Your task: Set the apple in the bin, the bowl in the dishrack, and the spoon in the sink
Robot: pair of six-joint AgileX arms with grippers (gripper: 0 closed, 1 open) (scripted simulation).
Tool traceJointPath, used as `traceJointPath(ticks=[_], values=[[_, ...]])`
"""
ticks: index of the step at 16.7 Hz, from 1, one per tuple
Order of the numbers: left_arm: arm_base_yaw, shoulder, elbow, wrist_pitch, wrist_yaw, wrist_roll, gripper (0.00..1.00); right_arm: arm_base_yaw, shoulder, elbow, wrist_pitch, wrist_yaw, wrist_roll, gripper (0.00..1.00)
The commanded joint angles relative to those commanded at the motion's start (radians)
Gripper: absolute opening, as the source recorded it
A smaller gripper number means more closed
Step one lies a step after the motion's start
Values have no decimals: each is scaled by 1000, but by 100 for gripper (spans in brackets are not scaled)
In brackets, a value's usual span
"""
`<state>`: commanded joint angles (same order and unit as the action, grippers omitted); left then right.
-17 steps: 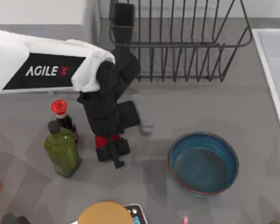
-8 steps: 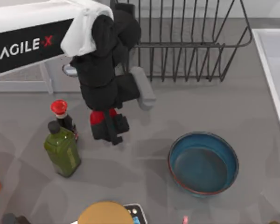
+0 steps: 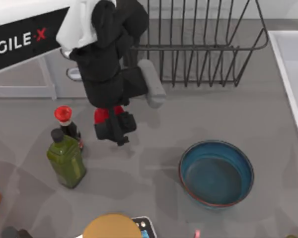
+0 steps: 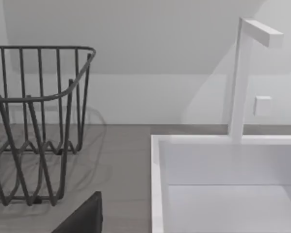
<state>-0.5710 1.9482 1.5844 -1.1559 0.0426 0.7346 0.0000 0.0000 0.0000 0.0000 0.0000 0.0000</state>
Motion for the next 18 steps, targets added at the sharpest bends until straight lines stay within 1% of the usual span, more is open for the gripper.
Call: traceJointPath(ticks=[3, 5, 7, 10, 13, 16, 18], values=[[39, -77, 6, -14, 4, 92, 0, 0, 0, 0, 0, 0, 0, 100], [92, -167, 0, -24, 7, 200, 0, 0, 0, 0, 0, 0, 0, 100], [164, -285, -15, -38, 9, 341, 0, 0, 0, 0, 0, 0, 0, 100], [305, -452, -63, -59, 4, 593, 0, 0, 0, 0, 0, 0, 0, 100], [468, -574, -140, -78, -11, 821, 0, 0, 0, 0, 0, 0, 0, 100], [631, -650, -236, -93, -37, 1013, 0, 0, 0, 0, 0, 0, 0, 100], [727, -673, -304, -100, -58, 1108, 0, 0, 0, 0, 0, 0, 0, 100]])
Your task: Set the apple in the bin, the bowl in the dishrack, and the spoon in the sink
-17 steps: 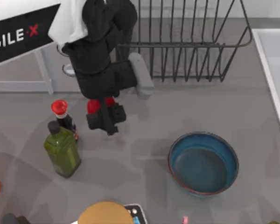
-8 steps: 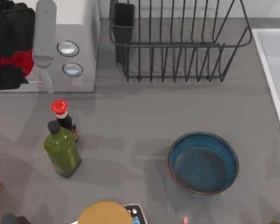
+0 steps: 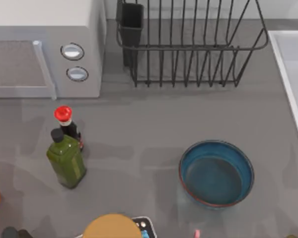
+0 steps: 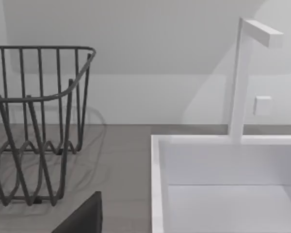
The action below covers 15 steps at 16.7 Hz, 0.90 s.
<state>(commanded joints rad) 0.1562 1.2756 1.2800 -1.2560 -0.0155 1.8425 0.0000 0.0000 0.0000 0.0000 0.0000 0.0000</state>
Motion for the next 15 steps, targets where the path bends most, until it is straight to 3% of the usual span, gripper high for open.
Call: traceJointPath(ticks=[6, 15], values=[[179, 20, -156, -9, -54, 130, 0, 0, 0, 0, 0, 0, 0, 100], [189, 31, -203, 33, -56, 136, 0, 0, 0, 0, 0, 0, 0, 100]])
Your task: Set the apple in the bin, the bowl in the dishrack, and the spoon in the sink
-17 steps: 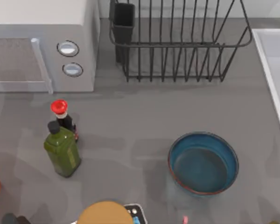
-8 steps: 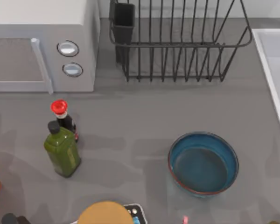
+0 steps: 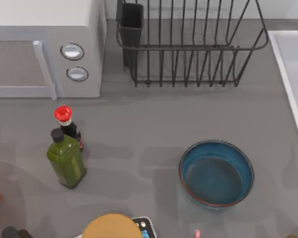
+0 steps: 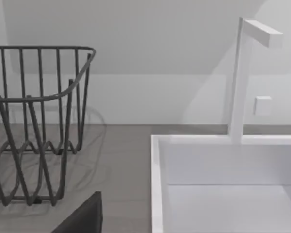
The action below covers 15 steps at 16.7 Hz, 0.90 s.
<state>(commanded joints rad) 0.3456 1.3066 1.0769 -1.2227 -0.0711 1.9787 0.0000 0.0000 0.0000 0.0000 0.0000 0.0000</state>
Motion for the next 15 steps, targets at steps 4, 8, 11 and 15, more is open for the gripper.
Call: traceJointPath(ticks=[4, 8, 11, 15], values=[[19, 35, -124, 166, 0, 11, 0, 0, 0, 0, 0, 0, 0, 100], [29, 54, -196, 252, 0, 24, 0, 0, 0, 0, 0, 0, 0, 100], [29, 54, -196, 252, 0, 24, 0, 0, 0, 0, 0, 0, 0, 100], [29, 54, -196, 252, 0, 24, 30, 0, 0, 0, 0, 0, 0, 100]])
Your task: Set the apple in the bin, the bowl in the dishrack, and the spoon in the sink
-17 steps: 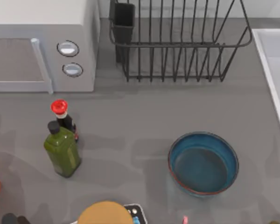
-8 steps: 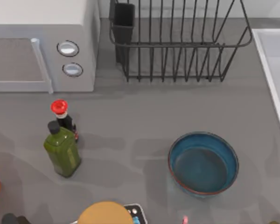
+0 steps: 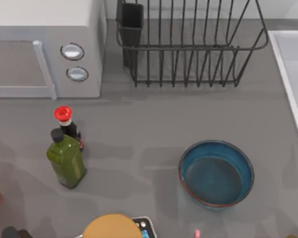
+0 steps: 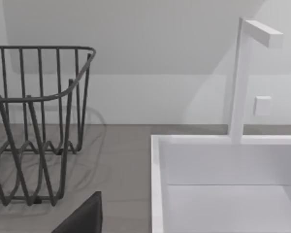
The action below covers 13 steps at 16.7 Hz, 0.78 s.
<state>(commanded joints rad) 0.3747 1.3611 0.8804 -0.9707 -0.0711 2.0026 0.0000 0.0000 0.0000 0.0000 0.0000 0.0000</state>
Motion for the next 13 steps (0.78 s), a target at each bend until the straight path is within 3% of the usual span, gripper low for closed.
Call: traceJointPath(ticks=[9, 13], values=[[0, 0, 0, 0, 0, 0, 98, 0, 0, 0, 0, 0, 0, 100], [0, 0, 0, 0, 0, 0, 100, 0, 0, 0, 0, 0, 0, 100]])
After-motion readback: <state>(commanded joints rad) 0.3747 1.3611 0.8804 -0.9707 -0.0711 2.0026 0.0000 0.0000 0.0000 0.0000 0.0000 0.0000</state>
